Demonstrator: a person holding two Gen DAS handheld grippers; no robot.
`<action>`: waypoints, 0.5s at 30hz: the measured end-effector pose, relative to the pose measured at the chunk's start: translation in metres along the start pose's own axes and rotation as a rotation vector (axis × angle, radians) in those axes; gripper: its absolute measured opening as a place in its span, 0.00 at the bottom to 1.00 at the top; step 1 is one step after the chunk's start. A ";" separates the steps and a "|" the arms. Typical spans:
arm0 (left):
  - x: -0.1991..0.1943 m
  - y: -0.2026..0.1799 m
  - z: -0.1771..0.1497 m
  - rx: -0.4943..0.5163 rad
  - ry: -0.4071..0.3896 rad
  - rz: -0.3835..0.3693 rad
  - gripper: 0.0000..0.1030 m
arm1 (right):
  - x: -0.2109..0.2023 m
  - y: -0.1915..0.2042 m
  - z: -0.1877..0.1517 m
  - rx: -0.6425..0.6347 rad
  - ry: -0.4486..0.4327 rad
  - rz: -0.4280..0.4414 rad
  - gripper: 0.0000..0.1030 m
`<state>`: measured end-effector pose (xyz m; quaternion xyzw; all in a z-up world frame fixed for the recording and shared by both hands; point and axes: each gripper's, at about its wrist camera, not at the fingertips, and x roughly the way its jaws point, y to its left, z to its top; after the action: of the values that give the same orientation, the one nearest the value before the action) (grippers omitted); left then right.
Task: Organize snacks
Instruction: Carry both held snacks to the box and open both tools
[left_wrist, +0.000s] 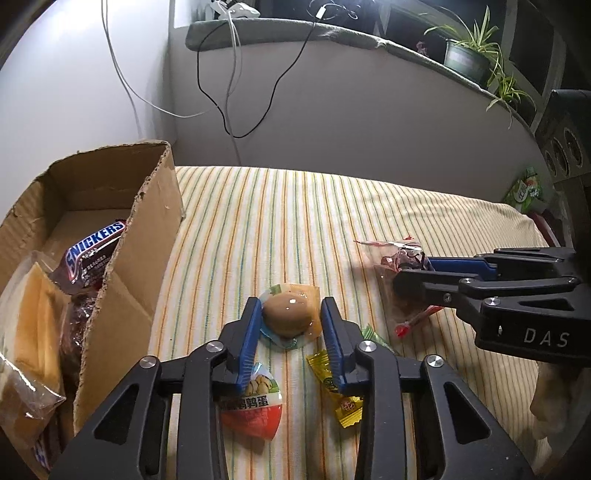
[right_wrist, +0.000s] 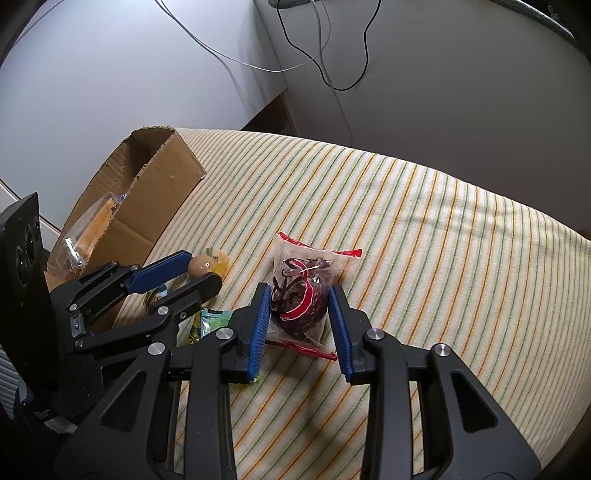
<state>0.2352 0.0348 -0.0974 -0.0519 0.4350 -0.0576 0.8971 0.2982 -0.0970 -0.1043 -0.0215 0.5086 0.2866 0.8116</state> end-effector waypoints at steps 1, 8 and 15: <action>-0.001 0.000 0.000 -0.002 -0.002 -0.001 0.25 | 0.000 0.000 0.000 0.000 -0.002 -0.002 0.32; -0.004 0.001 -0.001 0.006 -0.006 -0.012 0.23 | -0.004 0.002 0.000 -0.009 -0.017 -0.033 0.32; -0.014 -0.003 0.000 0.007 -0.027 -0.039 0.22 | -0.016 0.003 -0.001 -0.013 -0.041 -0.049 0.31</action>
<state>0.2270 0.0338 -0.0861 -0.0579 0.4217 -0.0757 0.9017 0.2905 -0.1016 -0.0911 -0.0332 0.4891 0.2701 0.8287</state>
